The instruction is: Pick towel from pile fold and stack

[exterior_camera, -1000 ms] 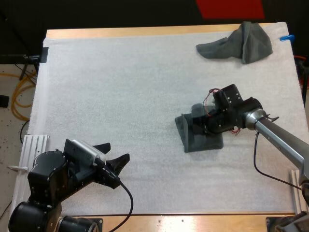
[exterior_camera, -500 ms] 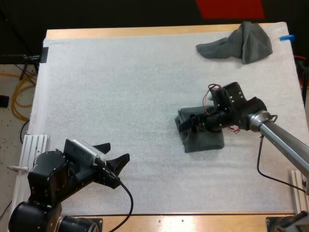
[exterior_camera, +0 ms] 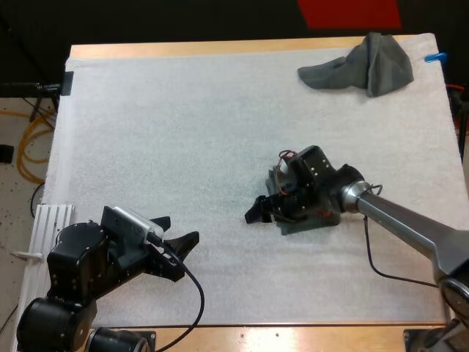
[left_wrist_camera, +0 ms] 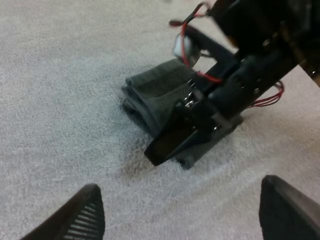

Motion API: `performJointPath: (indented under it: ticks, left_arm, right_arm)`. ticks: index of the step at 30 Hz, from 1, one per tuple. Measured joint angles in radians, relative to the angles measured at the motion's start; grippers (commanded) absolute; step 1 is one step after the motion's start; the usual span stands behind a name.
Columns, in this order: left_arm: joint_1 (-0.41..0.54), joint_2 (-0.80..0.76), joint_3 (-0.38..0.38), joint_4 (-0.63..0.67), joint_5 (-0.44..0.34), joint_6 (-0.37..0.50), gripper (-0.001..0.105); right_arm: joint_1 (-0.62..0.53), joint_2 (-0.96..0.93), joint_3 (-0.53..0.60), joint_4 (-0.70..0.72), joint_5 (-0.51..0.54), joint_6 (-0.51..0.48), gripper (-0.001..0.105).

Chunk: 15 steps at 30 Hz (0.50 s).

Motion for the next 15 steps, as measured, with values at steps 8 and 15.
performJointPath:
  ticks: [8, 15]
  left_arm:
    - [0.000, 0.000, 0.000, 0.000, 0.001, -0.005, 0.063]
    - [0.000, 0.000, 0.000, 0.000, 0.001, -0.005, 0.063]
  right_arm:
    - [0.000, -0.039, 0.004, 0.000, -0.071, -0.036, 0.080]
    - [0.000, -0.299, 0.005, 0.029, -0.055, -0.111, 0.080]
